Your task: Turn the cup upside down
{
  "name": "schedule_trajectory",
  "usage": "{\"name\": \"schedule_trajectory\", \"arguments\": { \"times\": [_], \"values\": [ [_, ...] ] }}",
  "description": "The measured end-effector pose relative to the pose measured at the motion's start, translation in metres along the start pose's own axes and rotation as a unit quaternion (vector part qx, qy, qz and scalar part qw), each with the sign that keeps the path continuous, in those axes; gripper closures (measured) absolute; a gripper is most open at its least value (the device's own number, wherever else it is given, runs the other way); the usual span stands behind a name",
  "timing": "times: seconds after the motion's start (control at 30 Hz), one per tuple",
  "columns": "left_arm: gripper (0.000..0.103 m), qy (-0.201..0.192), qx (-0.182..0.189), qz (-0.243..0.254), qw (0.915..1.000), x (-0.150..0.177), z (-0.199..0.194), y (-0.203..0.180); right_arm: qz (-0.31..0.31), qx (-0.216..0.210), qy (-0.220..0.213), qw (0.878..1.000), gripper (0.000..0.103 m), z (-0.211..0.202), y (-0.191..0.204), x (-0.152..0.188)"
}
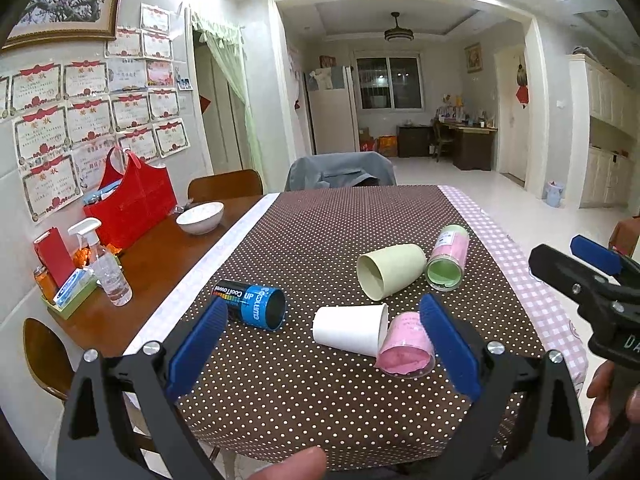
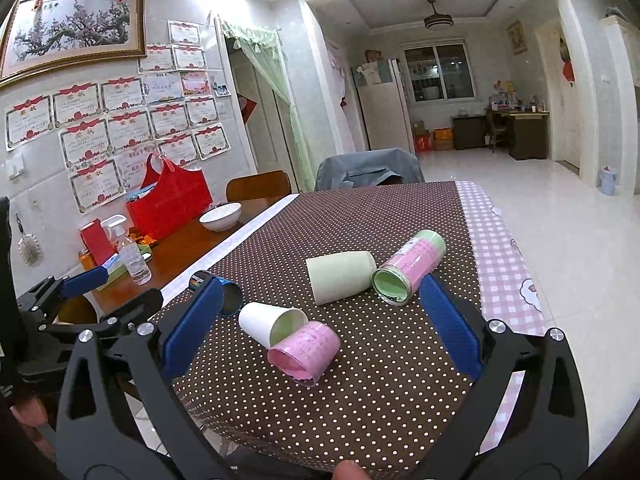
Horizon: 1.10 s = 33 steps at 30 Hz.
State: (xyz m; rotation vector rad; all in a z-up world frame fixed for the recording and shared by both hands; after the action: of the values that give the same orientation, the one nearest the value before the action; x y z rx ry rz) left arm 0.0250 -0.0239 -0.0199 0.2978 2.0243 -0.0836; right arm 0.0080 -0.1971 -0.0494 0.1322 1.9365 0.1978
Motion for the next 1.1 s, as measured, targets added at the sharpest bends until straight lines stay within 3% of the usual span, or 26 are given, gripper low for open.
{"name": "schedule_trajectory", "arguments": {
  "times": [0.37, 0.63, 0.9, 1.1],
  "values": [
    [0.008, 0.013, 0.012, 0.002, 0.9998, 0.002, 0.004, -0.007, 0.019, 0.014, -0.001, 1.0, 0.006, 0.0, -0.019, -0.004],
    [0.008, 0.079, 0.062, 0.022, 0.9947, 0.014, 0.038, -0.03, 0.047, 0.028, 0.008, 0.998, 0.006, 0.009, -0.049, -0.001],
    [0.008, 0.169, 0.113, 0.079, 0.9761, 0.027, 0.098, -0.073, 0.084, 0.046, 0.027, 0.995, 0.006, 0.025, -0.085, 0.009],
    [0.008, 0.256, 0.164, 0.075, 0.9498, 0.035, 0.146, -0.09, 0.107, 0.055, 0.034, 0.992, 0.006, 0.031, -0.109, 0.016]
  ]
}}
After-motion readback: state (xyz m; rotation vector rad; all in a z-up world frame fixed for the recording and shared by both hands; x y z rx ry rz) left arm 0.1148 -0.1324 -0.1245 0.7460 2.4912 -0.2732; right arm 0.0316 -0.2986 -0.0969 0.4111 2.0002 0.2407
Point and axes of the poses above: each gripper's, at about its wrist camera, not at the fingertips, and z roughly the way its jaws point, y to its left, x to its underside, the point moved 5 cm from there along z, roughly the way its jaws point, and after that the axes turned 7 degrees about x, right-handed, at the moved point
